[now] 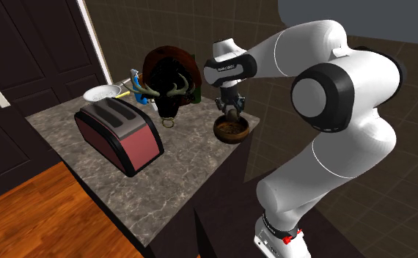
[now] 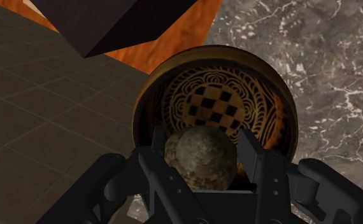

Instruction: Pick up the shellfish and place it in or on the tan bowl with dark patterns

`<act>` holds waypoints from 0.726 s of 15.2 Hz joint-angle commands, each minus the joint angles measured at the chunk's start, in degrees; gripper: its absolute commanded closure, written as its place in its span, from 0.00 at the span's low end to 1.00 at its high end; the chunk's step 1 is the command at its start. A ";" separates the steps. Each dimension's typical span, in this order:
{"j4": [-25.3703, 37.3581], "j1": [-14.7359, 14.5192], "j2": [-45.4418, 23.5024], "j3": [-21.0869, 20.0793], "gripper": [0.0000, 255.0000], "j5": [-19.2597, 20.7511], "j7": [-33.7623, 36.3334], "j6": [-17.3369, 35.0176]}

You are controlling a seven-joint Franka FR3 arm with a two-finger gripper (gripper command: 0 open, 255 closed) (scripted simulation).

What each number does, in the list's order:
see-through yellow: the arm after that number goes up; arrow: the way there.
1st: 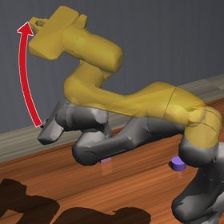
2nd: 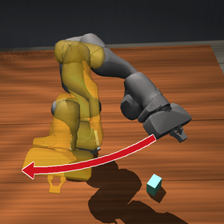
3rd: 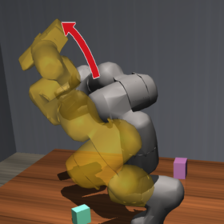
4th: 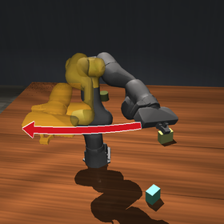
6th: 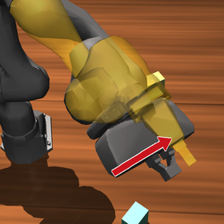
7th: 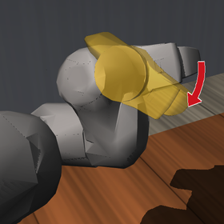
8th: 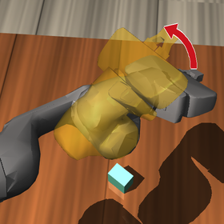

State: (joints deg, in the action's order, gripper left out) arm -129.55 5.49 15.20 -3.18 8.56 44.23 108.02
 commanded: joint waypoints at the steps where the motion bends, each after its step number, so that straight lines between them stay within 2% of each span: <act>1: -1.18 0.08 -0.55 0.08 1.00 0.16 0.16 1.77; 7: -4.32 0.16 -2.19 0.08 1.00 0.56 0.94 6.49; 11: -4.63 0.17 -2.39 0.08 1.00 0.61 1.02 6.99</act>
State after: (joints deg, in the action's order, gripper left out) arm -134.13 5.66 12.86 -3.09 9.16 45.23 114.88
